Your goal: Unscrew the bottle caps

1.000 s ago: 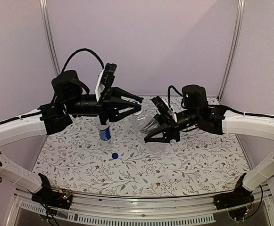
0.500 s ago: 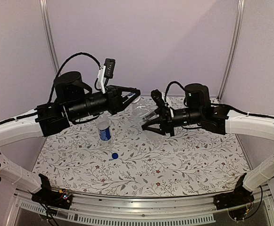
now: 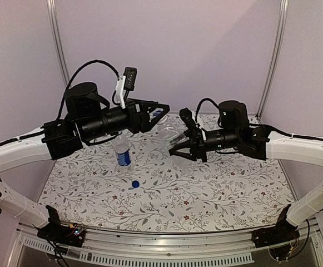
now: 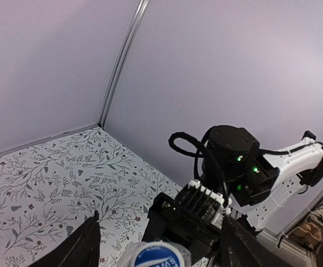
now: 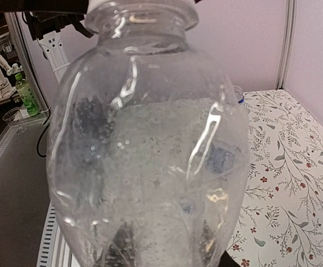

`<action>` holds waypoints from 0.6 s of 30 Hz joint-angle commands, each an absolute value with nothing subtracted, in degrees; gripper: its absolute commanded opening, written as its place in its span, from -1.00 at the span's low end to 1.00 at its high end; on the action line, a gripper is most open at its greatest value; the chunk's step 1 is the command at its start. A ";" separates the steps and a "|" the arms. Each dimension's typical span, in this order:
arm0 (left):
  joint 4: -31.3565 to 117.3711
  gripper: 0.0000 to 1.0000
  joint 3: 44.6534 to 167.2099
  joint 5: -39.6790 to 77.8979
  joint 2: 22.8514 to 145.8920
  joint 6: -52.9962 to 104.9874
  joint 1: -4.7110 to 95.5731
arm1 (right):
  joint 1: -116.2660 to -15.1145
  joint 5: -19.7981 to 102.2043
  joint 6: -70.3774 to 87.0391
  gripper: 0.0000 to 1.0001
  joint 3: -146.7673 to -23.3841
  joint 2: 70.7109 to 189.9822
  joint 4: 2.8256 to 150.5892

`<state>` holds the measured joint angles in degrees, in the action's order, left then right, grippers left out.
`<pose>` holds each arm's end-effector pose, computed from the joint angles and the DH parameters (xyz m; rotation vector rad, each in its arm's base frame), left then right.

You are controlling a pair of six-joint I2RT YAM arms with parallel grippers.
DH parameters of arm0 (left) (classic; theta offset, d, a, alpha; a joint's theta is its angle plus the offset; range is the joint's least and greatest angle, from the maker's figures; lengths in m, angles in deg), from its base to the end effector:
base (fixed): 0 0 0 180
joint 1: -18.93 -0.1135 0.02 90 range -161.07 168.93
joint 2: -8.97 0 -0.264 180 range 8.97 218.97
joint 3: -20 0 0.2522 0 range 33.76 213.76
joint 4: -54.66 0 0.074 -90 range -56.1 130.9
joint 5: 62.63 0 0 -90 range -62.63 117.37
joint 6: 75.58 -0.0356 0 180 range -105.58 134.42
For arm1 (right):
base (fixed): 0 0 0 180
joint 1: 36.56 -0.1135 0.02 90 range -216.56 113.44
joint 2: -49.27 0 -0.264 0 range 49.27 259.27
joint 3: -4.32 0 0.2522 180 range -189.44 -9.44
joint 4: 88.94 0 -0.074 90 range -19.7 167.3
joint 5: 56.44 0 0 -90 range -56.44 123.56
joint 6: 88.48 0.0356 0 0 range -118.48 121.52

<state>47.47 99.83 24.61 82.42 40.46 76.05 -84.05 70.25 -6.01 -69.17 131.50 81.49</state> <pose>0.1641 -0.2571 0.3930 0.4977 1.6380 -1.1507 0.2079 0.2583 0.3045 -1.2915 1.4867 1.0696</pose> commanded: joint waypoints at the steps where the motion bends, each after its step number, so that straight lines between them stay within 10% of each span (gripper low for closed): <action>1: 50.26 0.55 99.96 21.77 80.21 36.77 76.23 | -83.76 75.73 -6.78 -0.49 -68.52 129.36 82.93; 18: 56.35 0.65 98.17 -9.00 79.21 26.10 72.38 | -83.76 95.02 -7.62 -0.50 -70.68 131.50 82.00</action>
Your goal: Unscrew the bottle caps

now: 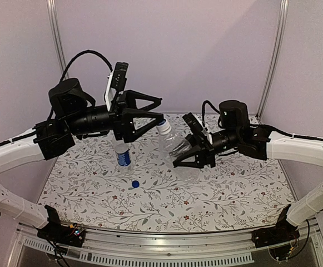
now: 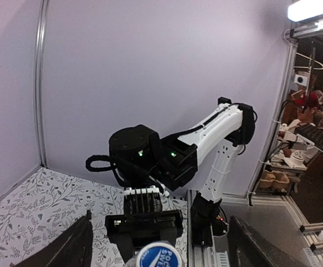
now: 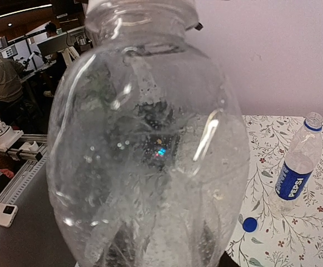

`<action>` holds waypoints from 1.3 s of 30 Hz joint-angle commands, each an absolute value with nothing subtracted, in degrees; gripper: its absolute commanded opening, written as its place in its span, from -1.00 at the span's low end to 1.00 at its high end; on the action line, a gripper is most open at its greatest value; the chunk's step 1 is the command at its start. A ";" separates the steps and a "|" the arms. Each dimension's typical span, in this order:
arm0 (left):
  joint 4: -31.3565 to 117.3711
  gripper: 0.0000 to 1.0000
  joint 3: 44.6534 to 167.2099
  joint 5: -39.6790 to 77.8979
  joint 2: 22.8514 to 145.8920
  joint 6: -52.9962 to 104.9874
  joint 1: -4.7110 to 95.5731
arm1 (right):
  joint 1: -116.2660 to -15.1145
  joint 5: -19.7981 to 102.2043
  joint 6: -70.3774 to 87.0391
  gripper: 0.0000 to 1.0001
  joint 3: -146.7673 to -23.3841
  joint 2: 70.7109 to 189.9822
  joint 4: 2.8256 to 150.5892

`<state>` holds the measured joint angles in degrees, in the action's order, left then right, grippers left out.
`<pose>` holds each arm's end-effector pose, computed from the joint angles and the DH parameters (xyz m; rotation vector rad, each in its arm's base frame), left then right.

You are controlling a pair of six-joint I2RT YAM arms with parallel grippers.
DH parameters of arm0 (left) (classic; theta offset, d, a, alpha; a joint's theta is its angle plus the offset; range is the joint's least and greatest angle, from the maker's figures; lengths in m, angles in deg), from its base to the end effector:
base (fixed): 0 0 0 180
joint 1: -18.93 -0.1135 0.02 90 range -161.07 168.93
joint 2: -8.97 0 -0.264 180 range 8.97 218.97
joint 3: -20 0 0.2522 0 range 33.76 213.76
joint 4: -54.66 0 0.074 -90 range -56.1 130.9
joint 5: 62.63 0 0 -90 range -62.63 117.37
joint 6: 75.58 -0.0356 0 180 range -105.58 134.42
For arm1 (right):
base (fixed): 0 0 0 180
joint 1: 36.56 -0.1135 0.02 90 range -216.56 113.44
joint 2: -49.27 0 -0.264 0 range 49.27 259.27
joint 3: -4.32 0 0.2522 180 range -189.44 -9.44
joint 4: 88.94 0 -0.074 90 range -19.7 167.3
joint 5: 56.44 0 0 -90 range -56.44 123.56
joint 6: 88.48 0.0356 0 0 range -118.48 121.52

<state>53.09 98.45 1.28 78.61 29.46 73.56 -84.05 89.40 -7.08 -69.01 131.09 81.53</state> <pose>0.1508 -0.2394 0.4130 0.9070 1.3182 -1.2976 0.1954 0.2567 0.3085 -1.4901 1.2910 1.3643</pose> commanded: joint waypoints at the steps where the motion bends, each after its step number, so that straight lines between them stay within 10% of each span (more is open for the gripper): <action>1: 56.62 0.64 98.37 -10.32 79.60 25.63 72.29 | -83.76 95.71 -7.58 -0.49 -70.89 131.69 82.04; 16: 58.76 0.34 101.33 -18.61 85.47 24.40 72.00 | -83.76 101.14 -7.03 -0.49 -71.78 133.90 82.31; 39: 57.47 -0.68 100.14 -15.59 85.03 26.54 71.75 | -83.76 91.63 -6.09 -0.50 -71.11 133.10 82.13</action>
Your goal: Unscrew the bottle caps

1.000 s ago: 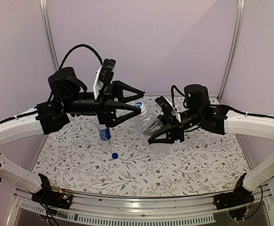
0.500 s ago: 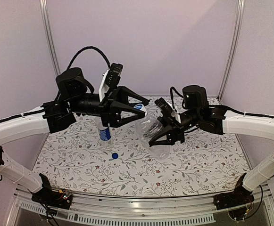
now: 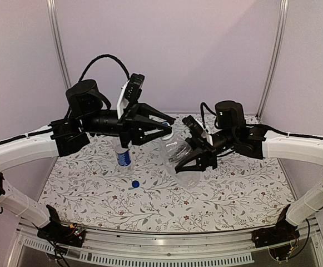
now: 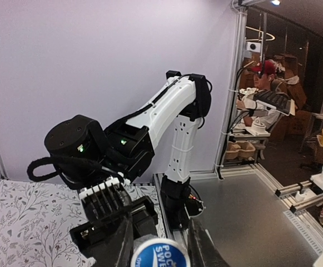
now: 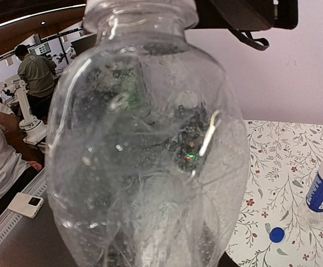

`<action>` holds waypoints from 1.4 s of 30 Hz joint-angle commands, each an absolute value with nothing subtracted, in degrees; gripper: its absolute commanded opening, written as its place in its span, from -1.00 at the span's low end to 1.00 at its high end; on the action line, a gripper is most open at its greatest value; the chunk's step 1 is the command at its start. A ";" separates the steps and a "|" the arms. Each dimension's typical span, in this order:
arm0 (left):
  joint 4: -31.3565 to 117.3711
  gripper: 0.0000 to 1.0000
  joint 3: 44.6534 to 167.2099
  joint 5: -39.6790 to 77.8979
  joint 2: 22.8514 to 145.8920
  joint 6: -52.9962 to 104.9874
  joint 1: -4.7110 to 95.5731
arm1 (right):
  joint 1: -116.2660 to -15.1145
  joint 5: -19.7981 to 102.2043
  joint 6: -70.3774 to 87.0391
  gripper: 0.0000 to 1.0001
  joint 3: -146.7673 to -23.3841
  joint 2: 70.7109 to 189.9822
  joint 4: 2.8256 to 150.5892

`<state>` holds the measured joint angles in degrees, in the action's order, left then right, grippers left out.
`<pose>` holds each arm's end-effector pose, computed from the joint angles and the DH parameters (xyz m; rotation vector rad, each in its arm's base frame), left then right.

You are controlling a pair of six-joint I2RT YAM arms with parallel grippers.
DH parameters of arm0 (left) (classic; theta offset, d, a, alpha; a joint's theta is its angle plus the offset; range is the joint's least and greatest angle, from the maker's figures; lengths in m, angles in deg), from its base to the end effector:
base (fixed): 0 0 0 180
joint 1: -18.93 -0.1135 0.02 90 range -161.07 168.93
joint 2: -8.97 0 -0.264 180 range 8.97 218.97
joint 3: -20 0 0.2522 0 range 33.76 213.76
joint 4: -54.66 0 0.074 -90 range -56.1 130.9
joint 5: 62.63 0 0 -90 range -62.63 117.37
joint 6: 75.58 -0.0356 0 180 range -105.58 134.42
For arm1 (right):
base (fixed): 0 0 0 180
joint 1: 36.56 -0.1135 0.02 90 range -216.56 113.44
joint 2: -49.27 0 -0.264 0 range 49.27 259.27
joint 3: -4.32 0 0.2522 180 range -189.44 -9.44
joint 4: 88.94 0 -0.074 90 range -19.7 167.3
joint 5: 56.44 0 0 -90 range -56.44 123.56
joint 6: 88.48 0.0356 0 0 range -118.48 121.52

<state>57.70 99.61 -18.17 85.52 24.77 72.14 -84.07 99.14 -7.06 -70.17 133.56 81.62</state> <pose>0.1646 -0.2625 0.3942 1.2212 1.1604 -1.4389 0.1963 0.2623 0.3040 -1.5808 1.2074 1.5267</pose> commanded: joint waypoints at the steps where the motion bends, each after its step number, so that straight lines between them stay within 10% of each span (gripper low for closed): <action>1: 57.45 -0.72 99.75 -13.63 84.60 27.52 71.78 | -83.76 88.91 -5.63 -0.50 -71.15 132.89 81.83; 15: 50.49 -0.65 99.19 33.81 83.16 43.07 79.94 | -83.75 63.11 -4.62 -0.50 -70.46 129.22 81.07; 23: 49.14 -0.35 100.65 34.16 83.92 43.44 79.94 | -83.69 64.45 -5.06 -0.50 -69.47 128.90 81.25; 32: 55.53 0.51 96.60 28.03 80.56 39.73 78.71 | -83.72 69.10 -5.60 -0.50 -68.62 128.99 81.40; 42: 57.72 0.67 95.37 7.90 78.76 33.53 73.82 | -83.67 86.02 -7.05 -0.50 -68.75 129.18 81.65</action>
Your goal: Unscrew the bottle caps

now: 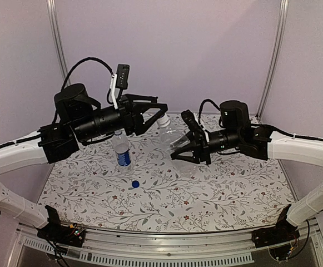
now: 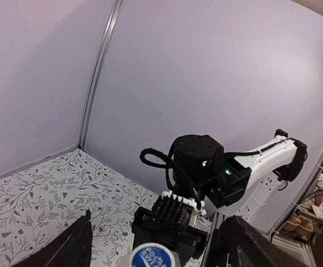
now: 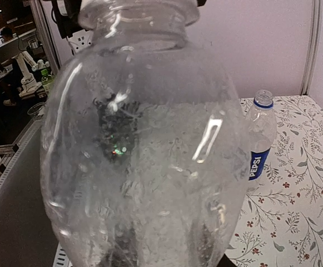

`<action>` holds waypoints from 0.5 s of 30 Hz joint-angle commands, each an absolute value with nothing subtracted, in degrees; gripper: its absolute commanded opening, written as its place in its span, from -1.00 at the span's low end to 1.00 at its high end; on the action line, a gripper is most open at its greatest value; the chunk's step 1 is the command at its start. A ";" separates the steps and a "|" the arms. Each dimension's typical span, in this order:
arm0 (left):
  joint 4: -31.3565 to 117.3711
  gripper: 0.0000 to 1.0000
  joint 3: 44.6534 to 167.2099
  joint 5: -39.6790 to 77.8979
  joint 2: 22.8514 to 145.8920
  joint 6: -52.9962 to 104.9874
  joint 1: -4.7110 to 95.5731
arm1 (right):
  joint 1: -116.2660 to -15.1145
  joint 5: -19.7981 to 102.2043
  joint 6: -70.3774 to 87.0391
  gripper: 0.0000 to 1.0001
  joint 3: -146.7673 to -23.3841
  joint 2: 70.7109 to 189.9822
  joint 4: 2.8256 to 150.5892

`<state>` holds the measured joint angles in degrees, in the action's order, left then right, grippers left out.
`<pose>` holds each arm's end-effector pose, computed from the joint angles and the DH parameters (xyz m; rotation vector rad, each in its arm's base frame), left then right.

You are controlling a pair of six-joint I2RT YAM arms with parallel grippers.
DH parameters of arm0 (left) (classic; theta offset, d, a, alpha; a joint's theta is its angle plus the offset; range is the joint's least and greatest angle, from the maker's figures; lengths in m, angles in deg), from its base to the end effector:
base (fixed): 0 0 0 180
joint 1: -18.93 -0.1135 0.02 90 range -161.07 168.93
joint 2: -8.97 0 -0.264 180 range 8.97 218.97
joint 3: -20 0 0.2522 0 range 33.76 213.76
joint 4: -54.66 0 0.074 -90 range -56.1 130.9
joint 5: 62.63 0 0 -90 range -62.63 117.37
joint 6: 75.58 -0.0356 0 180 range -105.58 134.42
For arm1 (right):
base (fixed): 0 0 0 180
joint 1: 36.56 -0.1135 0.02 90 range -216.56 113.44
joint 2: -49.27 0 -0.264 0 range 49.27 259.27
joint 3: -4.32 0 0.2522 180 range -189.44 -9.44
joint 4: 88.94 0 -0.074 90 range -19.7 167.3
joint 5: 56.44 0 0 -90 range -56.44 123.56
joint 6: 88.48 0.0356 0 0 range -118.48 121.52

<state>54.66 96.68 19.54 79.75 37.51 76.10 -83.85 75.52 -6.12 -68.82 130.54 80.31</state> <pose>0.1546 -0.2485 0.3999 0.5814 1.4853 -1.2197 0.2027 0.2547 0.3063 -1.3461 1.4539 1.1526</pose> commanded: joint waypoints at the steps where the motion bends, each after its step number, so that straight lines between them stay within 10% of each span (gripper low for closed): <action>1: 58.29 0.67 95.22 5.22 78.80 32.80 73.46 | -83.69 87.96 -7.15 -0.50 -68.89 129.37 81.70; 15: 62.33 0.56 97.61 -16.49 83.55 28.20 72.11 | -83.71 98.27 -6.99 -0.50 -71.15 132.03 81.57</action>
<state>60.39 95.93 -10.32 81.80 30.10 72.91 -83.85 94.93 -6.91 -69.23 131.04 80.35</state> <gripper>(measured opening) 0.796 0.307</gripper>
